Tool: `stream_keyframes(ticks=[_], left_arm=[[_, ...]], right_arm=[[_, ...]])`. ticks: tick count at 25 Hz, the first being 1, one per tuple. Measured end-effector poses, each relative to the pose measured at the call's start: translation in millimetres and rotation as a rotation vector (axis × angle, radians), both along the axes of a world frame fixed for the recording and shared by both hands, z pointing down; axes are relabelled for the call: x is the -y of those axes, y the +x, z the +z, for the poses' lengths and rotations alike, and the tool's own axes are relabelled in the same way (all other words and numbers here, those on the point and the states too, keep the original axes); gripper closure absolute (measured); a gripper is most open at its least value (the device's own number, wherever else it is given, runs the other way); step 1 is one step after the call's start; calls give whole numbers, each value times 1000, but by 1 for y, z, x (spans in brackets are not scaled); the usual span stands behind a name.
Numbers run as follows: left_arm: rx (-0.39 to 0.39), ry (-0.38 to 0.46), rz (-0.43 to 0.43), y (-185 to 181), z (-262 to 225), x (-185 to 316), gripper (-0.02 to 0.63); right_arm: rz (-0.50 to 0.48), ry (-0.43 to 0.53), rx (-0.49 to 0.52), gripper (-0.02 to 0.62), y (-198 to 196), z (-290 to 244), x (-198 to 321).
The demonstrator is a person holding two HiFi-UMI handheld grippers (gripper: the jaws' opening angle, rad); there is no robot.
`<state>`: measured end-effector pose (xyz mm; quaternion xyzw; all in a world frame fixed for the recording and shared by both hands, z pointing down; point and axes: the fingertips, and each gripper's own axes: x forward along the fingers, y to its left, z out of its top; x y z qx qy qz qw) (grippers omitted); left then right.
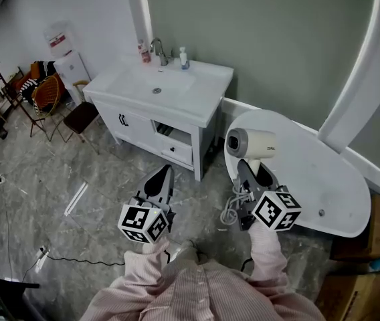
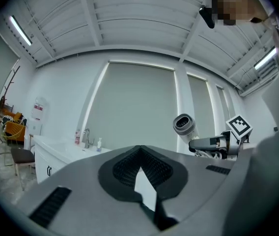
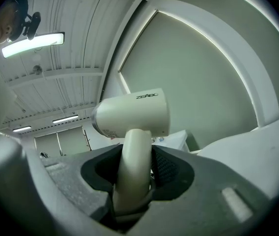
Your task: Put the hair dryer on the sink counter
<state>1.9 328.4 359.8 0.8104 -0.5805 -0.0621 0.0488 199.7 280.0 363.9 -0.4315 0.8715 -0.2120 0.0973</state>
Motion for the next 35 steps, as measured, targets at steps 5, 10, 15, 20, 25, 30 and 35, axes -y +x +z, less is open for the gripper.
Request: stream_keyframes(ticks=[5, 10, 15, 20, 25, 30, 35], left_arm=[[-1, -4, -7, -1, 4, 15, 609], [-3, -17, -4, -6, 9, 36, 607], [-10, -26, 0, -20, 15, 72, 609], [-14, -34, 12, -37, 21, 120, 607], [-18, -47, 27, -62, 23, 172, 609], [-28, -58, 48, -84, 24, 225, 609], [-41, -63, 87, -97, 26, 272, 609]], right_arm=[[-6, -3, -10, 432, -3, 3, 15], [-1, -18, -1, 432, -6, 9, 37], [7, -31, 2, 431, -18, 16, 70], [16, -46, 8, 431, -35, 22, 114], [30, -60, 6, 431, -59, 25, 162], [51, -79, 7, 431, -79, 27, 207], [73, -89, 14, 431, -95, 29, 244]])
